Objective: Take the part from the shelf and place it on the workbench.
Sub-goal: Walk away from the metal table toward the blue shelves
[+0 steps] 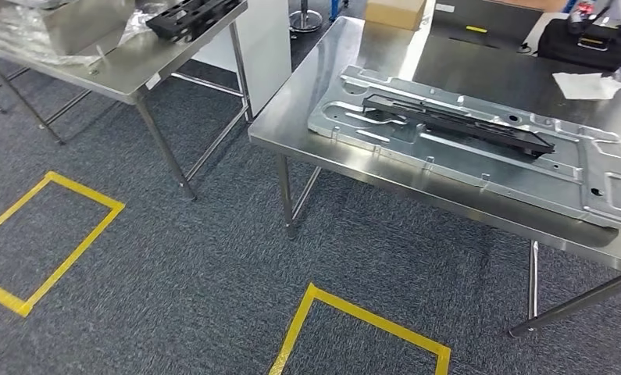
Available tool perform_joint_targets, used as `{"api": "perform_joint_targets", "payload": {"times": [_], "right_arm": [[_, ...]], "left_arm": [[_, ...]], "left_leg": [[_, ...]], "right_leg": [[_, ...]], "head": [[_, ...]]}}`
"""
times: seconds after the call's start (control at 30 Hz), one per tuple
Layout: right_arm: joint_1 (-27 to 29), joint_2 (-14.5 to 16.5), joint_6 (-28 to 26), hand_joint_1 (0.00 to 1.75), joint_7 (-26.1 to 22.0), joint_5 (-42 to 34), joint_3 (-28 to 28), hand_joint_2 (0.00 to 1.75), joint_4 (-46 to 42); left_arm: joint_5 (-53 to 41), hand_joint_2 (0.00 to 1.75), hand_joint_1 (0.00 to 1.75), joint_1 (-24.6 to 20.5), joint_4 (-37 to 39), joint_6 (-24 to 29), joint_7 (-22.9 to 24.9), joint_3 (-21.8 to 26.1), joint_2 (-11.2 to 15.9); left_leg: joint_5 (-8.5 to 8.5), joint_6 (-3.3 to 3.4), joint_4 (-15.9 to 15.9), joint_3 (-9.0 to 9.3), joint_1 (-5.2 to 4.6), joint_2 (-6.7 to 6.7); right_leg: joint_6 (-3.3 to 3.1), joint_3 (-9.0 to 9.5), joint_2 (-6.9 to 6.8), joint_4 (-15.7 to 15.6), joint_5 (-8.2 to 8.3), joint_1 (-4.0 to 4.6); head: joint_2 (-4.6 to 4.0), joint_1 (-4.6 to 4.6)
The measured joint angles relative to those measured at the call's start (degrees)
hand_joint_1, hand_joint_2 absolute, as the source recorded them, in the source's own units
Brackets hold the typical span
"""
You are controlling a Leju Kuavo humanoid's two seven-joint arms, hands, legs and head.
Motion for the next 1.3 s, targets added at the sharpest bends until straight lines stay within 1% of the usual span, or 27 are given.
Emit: {"api": "perform_joint_targets", "payload": {"times": [0.03, 0.07, 0.13, 0.17, 0.23, 0.27, 0.3, 0.37, 0.4, 0.43, 0.47, 0.5, 0.53, 0.6, 0.67, 0.73, 0.8, 0.87, 0.9, 0.93, 0.97, 1.0, 1.03, 1.1, 1.17, 1.23, 1.3], "right_arm": [[-0.7, -0.6, 0.1, 0.0, 2.9, -0.3, -0.7, 0.0, 4.8], [-1.4, -0.9, 0.1, 0.0, 5.5, -0.5, -1.3, 0.0, 8.7], [-2.5, -1.3, -0.5, 0.0, 10.7, -0.4, -2.1, 0.0, 14.6], [-3.0, -1.4, -0.9, 0.0, 13.7, 0.0, -2.4, 0.0, 16.9], [-3.8, -1.7, -1.4, 0.0, 20.1, 1.6, -2.7, 0.0, 20.4], [-4.0, -1.8, -1.5, 0.0, 23.0, 2.3, -2.7, 0.0, 21.7], [-4.1, -1.9, -1.2, 0.0, 25.3, 2.7, -2.8, 0.0, 22.9], [-4.0, -2.2, 0.1, 0.0, 28.2, 2.7, -2.9, 0.0, 24.9], [-3.9, -2.3, 1.0, 0.0, 29.1, 2.9, -3.0, 0.0, 25.7], [-3.9, -2.4, 1.7, 0.0, 29.7, 3.3, -3.1, 0.0, 26.2], [-3.9, -2.5, 2.3, 0.0, 30.1, 3.9, -3.2, 0.0, 26.6], [-4.0, -2.5, 2.7, 0.0, 30.1, 4.6, -3.1, 0.0, 27.0], [-4.0, -2.5, 3.0, 0.0, 29.9, 5.2, -3.1, 0.0, 27.2], [-4.0, -2.6, 3.5, 0.0, 28.9, 6.8, -2.7, 0.0, 27.6], [-4.0, -2.7, 4.0, 0.0, 27.5, 8.6, -1.9, 0.0, 28.0], [-4.2, -2.7, 4.4, 0.0, 26.1, 10.1, -0.7, 0.0, 28.2], [-4.3, -2.7, 5.0, 0.0, 25.0, 11.1, 0.4, 0.0, 28.4], [-4.3, -2.7, 5.7, 0.0, 24.3, 11.9, 1.3, 0.0, 28.6], [-4.3, -2.7, 6.0, 0.0, 24.1, 12.2, 1.8, 0.0, 28.7], [-4.3, -2.7, 6.3, 0.0, 24.0, 12.6, 2.2, 0.0, 28.8], [-4.3, -2.7, 6.5, 0.0, 24.1, 12.9, 2.5, 0.0, 28.9], [-4.3, -2.7, 6.8, 0.0, 24.2, 13.2, 2.9, 0.0, 29.0], [-4.4, -2.7, 7.1, 0.0, 24.5, 13.5, 3.2, 0.0, 29.0], [-4.5, -2.7, 7.8, 0.0, 25.3, 14.2, 3.9, 0.0, 29.1], [-4.6, -2.7, 8.1, 0.0, 26.1, 14.8, 4.5, 0.0, 29.2], [-4.9, -2.7, 8.3, 0.0, 26.7, 15.3, 5.0, 0.0, 29.2], [-5.1, -2.8, 8.5, 0.0, 27.1, 15.6, 5.4, 0.0, 29.2]], "left_arm": [[0.0, 0.0, 0.0, 0.1, 0.0, 0.3, 0.0, 0.0, 0.0], [-0.1, 0.0, 0.0, 0.1, 0.0, 0.4, -0.1, 0.0, 0.1], [-0.2, 0.0, 0.0, -0.1, 0.0, 0.6, -0.2, 0.0, 0.1], [-0.4, 0.0, 0.0, -0.2, 0.0, 0.7, -0.3, 0.0, 0.2], [-0.6, 0.0, 0.0, 0.2, 0.0, 0.8, -0.3, 0.0, 0.2], [-0.7, 0.0, 0.0, 0.4, 0.0, 0.8, -0.3, 0.0, 0.3], [-0.8, 0.0, 0.0, 0.6, 0.0, 0.8, -0.3, 0.0, 0.3], [-1.1, 0.0, 0.0, 0.7, 0.0, 0.8, -0.3, 0.0, 0.4], [-1.3, 0.0, 0.0, 0.7, 0.0, 0.8, -0.3, 0.0, 0.5], [-1.6, 0.0, 0.0, 0.7, 0.0, 0.8, -0.2, 0.0, 0.6], [-1.8, 0.0, 0.0, 0.7, 0.0, 0.8, -0.1, -0.1, 0.6], [-2.1, 0.0, 0.0, 0.8, 0.0, 0.7, 0.0, -0.1, 0.7], [-2.4, 0.0, 0.0, 0.8, 0.0, 0.6, 0.1, -0.2, 0.7], [-2.9, 0.0, 0.0, 0.7, 0.0, 0.3, 0.1, -0.4, 0.7], [-3.2, 0.0, 0.0, 0.5, 0.0, 0.1, 0.1, -0.6, 0.8], [-3.4, 0.0, 0.0, 0.6, 0.0, 0.0, 0.1, -0.6, 0.9], [-3.4, 0.0, 0.0, 0.7, 0.0, 0.0, 0.0, -0.6, 1.1], [-3.1, 0.0, 0.0, 0.5, 0.0, 0.1, 0.0, -0.6, 1.2], [-2.9, 0.0, 0.0, 0.4, 0.0, 0.1, 0.0, -0.6, 1.3], [-2.7, 0.0, 0.0, 0.5, 0.0, 0.2, 0.0, -0.6, 1.3], [-2.5, 0.0, 0.0, 0.6, 0.0, 0.3, 0.0, -0.6, 1.3], [-2.3, 0.0, 0.0, 0.7, 0.0, 0.4, 0.1, -0.6, 1.3], [-2.1, 0.0, 0.0, 0.7, 0.0, 0.5, 0.1, -0.5, 1.4], [-1.5, 0.0, 0.0, 0.6, 0.0, 0.9, 0.2, -0.4, 1.4], [-1.1, 0.0, 0.0, 0.5, 0.0, 1.2, 0.5, -0.3, 1.4], [-0.9, 0.0, 0.0, 0.6, 0.0, 1.4, 0.7, -0.1, 1.4], [-0.7, 0.0, 0.0, 0.8, 0.0, 1.5, 1.0, 0.1, 1.4]], "left_leg": [[1.5, -0.18, -2.1, 2.28, 0.22, 0.54], [1.73, -0.23, -5.9, 5.62, 0.3, 1.6], [-0.62, 0.43, -13.8, 11.11, 0.03, 3.46], [-1.95, 1.02, -16.2, 12.36, -0.19, 3.85], [-2.54, 2.43, -17.3, 12.19, -0.31, 3.19], [-2.21, 2.95, -17.4, 11.96, -0.3, 2.78], [-1.82, 3.44, -17.5, 11.68, -0.25, 2.38], [-1.07, 4.07, -17.5, 10.85, -0.32, 1.47], [-0.76, 4.23, -17.5, 10.42, -0.44, 0.88], [-0.51, 4.28, -17.4, 10.08, -0.57, 0.24], [-0.29, 4.26, -17.3, 9.82, -0.69, -0.46], [-0.13, 4.19, -17.2, 9.68, -0.78, -1.18], [-0.01, 4.11, -17.1, 9.61, -0.83, -1.88], [0.18, 3.8, -16.9, 9.35, -0.9, -3.14], [0.5, 3.17, -16.7, 8.8, -0.75, -4.24], [0.8, 2.43, -16.7, 8.38, -0.54, -5.1], [-0.2, 1.96, -15.2, 7.55, -0.61, -3.77], [-3.61, 1.64, -9.2, 4.72, -0.59, -1.47], [-5.47, 1.45, -5.2, 2.87, -0.51, -0.92], [-6.63, 1.25, -2.0, 1.44, -0.43, -0.65], [-6.73, 1.08, -0.5, 0.91, -0.38, -0.47], [-5.73, 0.97, -1.4, 1.51, -0.31, -0.26], [-3.95, 0.95, -4.4, 3.21, -0.24, 0.19], [-0.99, 1.24, -12.5, 7.41, -0.41, 2.47], [-0.29, 1.93, -16.4, 9.19, -0.74, 3.84], [-0.15, 2.67, -16.6, 8.9, -0.9, 2.85], [0.27, 3.39, -16.9, 8.74, -0.77, 1.81]], "right_leg": [[0.23, -0.74, -0.82, 0.5, 0.18, -0.07], [0.5, -1.43, -1.53, 1.2, 0.25, -0.07], [1.2, -2.45, -2.7, 2.5, 0.28, 0.04], [1.61, -2.71, -3.22, 2.9, 0.33, 0.1], [2.4, -2.89, -3.97, 3.4, 0.49, -0.03], [2.78, -3.11, -3.18, 4.0, -0.04, -0.21], [3.1, -3.73, -1.8, 5.6, -1.38, -0.41], [3.48, -6.19, 1.64, 11.7, -5.85, -0.66], [3.54, -7.6, 2.5, 15.3, -7.89, -0.7], [3.54, -8.44, 2.92, 17.9, -8.92, -0.69], [3.47, -8.41, 3.12, 18.6, -8.84, -0.68], [3.3, -7.24, 3.28, 17.0, -7.58, -0.67], [3.02, -5.22, 3.73, 13.6, -5.62, -0.63], [2.23, -1.23, 6.0, 6.1, -2.83, -0.54], [1.71, 0.14, 7.31, 3.0, -2.42, -0.31], [1.32, 0.19, 6.32, 2.5, -2.23, -0.3], [0.68, 0.46, 5.04, 1.7, -1.81, -0.57], [0.19, 0.55, 3.48, 1.3, -1.64, -0.54], [0.07, 0.48, 2.71, 1.3, -1.66, -0.44], [0.02, 0.42, 1.96, 1.4, -1.69, -0.36], [0.02, 0.4, 1.28, 1.4, -1.73, -0.32], [0.07, 0.4, 0.65, 1.5, -1.78, -0.31], [0.19, 0.47, 0.03, 1.6, -1.88, -0.32], [0.67, 0.59, -1.11, 2.0, -2.23, -0.17], [1.27, 0.61, -2.06, 2.3, -2.52, 0.13], [1.81, 0.7, -2.91, 2.4, -2.61, 0.19], [2.49, 0.31, -1.35, 3.7, -3.79, -0.09]], "head": [[0.0, 0.0], [0.0, -0.01], [0.0, 0.0], [0.0, 0.0], [0.0, 0.0], [0.0, 0.01], [0.0, 0.01], [0.0, 0.01], [0.0, 0.01], [0.0, 0.01], [0.0, 0.01], [0.0, 0.01], [0.0, 0.01], [0.0, 0.01], [0.0, 0.01], [0.0, 0.01], [0.0, -0.01], [0.0, -0.03], [0.0, -0.04], [0.0, -0.04], [0.0, -0.04], [0.0, -0.04], [0.0, -0.04], [0.0, -0.04], [0.0, -0.03], [0.0, -0.03], [0.0, -0.03]]}}
